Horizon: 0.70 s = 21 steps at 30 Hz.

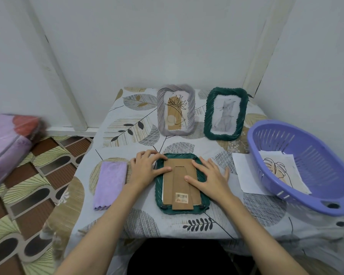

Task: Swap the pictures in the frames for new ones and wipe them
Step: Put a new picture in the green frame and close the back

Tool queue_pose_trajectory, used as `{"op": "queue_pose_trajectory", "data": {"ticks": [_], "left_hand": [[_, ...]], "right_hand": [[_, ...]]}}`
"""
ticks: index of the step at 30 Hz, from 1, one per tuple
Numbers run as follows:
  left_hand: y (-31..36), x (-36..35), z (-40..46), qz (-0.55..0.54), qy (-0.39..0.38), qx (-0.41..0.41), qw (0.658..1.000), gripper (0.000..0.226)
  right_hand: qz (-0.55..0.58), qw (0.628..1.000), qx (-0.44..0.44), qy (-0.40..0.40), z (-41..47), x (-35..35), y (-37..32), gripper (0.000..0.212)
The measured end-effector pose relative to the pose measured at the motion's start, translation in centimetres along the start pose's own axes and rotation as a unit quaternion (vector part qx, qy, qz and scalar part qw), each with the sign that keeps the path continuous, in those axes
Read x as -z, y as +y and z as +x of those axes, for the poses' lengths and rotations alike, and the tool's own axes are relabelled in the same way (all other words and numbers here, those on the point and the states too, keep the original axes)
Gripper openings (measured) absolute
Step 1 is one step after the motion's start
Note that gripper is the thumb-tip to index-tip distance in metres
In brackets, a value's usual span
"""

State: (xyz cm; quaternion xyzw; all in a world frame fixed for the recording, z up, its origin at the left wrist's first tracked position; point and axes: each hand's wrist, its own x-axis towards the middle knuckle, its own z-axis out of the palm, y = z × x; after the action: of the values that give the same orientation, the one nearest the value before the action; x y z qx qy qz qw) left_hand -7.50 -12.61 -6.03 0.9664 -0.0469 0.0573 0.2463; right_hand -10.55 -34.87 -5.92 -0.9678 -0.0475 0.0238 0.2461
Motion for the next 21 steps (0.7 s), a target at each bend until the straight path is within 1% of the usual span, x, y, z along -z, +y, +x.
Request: {"op": "queue_pose_trajectory", "data": {"ticks": [3,6,8,10,12,16,21], "left_hand": [[0.4,0.3,-0.1,0.021,-0.007,-0.007,1.000,0.071],[1.1,0.5,-1.0,-0.003,-0.026,0.005,1.000,0.077],[1.7,0.8,-2.2,-0.023,-0.059,0.010,0.998,0.081],[2.1,1.1,-3.5,-0.030,-0.108,0.006,0.994,0.083],[2.3,1.4,-4.5,-0.029,-0.145,0.007,0.989,0.082],[2.1,1.2,-5.5,-0.026,-0.185,0.032,0.982,0.076],[2.2,0.7,-6.0,-0.020,-0.180,0.028,0.983,0.080]], "right_hand": [[0.005,1.000,-0.005,-0.009,0.1,0.2,-0.1,0.068],[0.028,0.999,-0.002,-0.039,0.1,0.9,-0.1,0.071],[0.059,0.996,0.011,-0.067,-0.3,1.5,0.3,0.079],[0.103,0.989,0.030,-0.100,-0.8,2.2,1.1,0.088],[0.122,0.983,0.050,-0.131,-1.4,3.0,1.8,0.088],[0.092,0.978,0.069,-0.177,-2.4,3.9,2.3,0.086],[0.066,0.978,0.073,-0.185,-3.1,3.7,2.3,0.081]]}}
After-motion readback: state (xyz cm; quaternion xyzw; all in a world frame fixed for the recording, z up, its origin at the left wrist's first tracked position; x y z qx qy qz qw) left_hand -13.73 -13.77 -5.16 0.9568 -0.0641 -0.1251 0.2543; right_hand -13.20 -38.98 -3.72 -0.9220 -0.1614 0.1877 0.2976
